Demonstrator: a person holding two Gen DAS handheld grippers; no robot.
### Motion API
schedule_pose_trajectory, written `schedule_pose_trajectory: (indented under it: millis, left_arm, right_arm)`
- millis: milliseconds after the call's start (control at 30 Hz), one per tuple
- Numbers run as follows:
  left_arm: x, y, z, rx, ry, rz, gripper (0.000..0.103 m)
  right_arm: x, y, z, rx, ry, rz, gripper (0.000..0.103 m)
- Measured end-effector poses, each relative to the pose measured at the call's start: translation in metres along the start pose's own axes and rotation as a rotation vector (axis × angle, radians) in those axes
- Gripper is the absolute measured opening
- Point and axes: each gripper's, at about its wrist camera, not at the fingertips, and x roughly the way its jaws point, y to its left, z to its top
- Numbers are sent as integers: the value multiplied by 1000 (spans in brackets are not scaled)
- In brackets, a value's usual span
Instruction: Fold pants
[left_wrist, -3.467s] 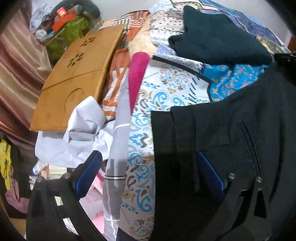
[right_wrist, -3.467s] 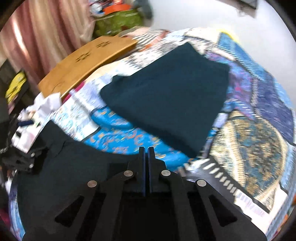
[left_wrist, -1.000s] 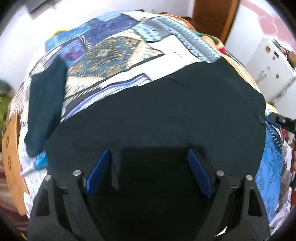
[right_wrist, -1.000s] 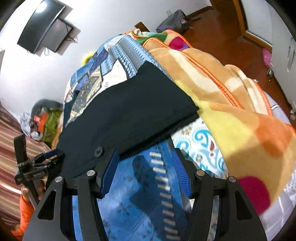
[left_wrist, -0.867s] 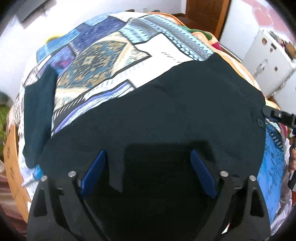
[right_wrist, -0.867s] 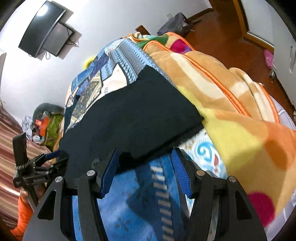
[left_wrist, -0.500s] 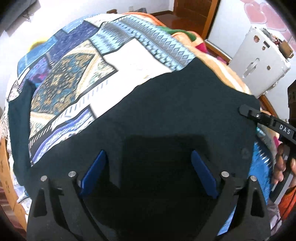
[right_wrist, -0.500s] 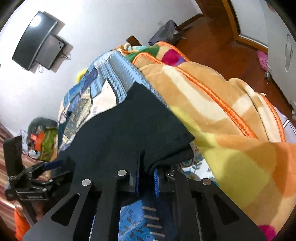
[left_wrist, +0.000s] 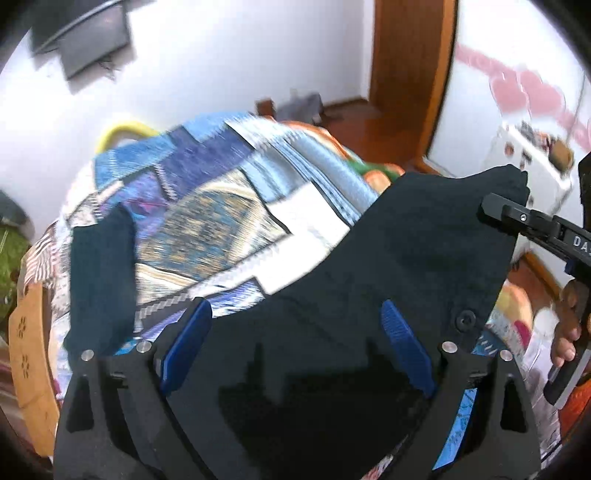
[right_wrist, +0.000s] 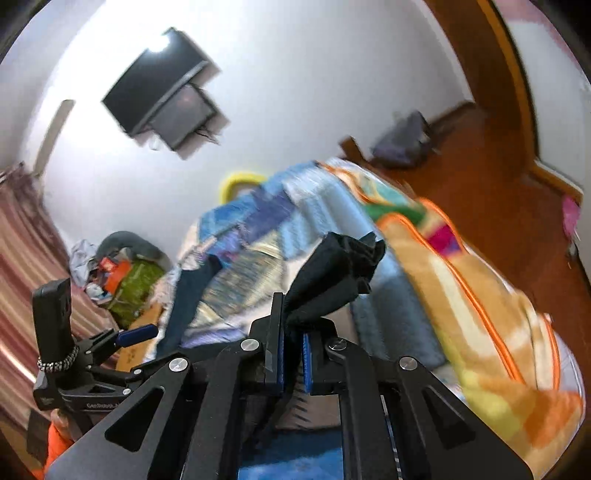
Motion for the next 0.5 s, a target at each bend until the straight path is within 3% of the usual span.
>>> schedule_pose_trajectory:
  millis: [167,333,500]
  left_arm:
    - [-51,43,-12,-105,-83,5,96]
    - [-94,87,-37,-172,-157,97,99]
    - [-119,124,-70,-230,-181,188,100]
  right_arm:
    - [10,49,9,-70,-18,70,6]
    - [35,94,7,-142,17,144,6]
    - [69,134,-11,-219,97,208,6]
